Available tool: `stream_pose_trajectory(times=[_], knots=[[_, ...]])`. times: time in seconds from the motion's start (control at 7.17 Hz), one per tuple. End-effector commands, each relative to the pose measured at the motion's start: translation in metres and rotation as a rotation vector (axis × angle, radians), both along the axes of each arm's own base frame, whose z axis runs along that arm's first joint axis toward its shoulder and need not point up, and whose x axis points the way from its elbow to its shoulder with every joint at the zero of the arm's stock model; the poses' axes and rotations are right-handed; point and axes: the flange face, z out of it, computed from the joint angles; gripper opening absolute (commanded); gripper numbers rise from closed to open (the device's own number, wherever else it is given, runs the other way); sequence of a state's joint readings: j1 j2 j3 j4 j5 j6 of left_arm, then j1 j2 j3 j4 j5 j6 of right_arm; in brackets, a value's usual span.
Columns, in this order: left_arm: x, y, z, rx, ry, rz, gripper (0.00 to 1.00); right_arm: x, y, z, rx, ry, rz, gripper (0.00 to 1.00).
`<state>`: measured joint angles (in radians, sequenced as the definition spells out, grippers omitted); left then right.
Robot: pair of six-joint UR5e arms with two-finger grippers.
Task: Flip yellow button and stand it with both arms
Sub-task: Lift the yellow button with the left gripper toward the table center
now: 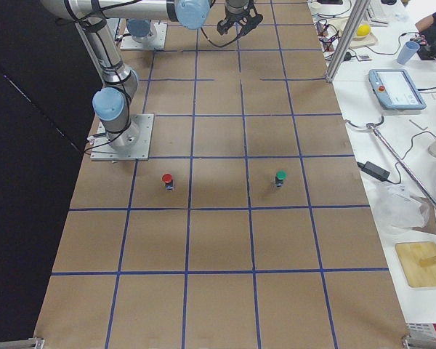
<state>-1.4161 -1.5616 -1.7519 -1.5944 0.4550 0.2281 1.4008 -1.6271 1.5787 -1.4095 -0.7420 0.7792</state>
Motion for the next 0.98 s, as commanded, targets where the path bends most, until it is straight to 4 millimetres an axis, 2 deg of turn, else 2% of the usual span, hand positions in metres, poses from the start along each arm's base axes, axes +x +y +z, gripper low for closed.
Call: stream_pose_trajectory(times=[0.0,0.14,0.42,0.56,0.84], knots=[[-0.017,0.000,0.007,0.053,0.098,0.022,0.02,0.013,0.005,0.001,0.034,-0.091,-0.014,1.00],[-0.026,0.002,0.011,0.032,0.098,0.005,0.02,0.021,0.006,-0.002,0.043,-0.134,-0.010,1.00],[-0.028,0.000,0.024,-0.034,0.160,0.010,0.02,0.023,-0.003,-0.011,0.056,-0.187,-0.016,1.00],[-0.031,0.002,0.034,-0.013,0.220,0.029,0.02,0.026,-0.008,-0.016,0.068,-0.218,-0.018,0.99],[-0.031,0.001,0.029,-0.008,0.230,0.034,0.02,0.048,-0.005,-0.019,0.096,-0.235,0.004,0.99]])
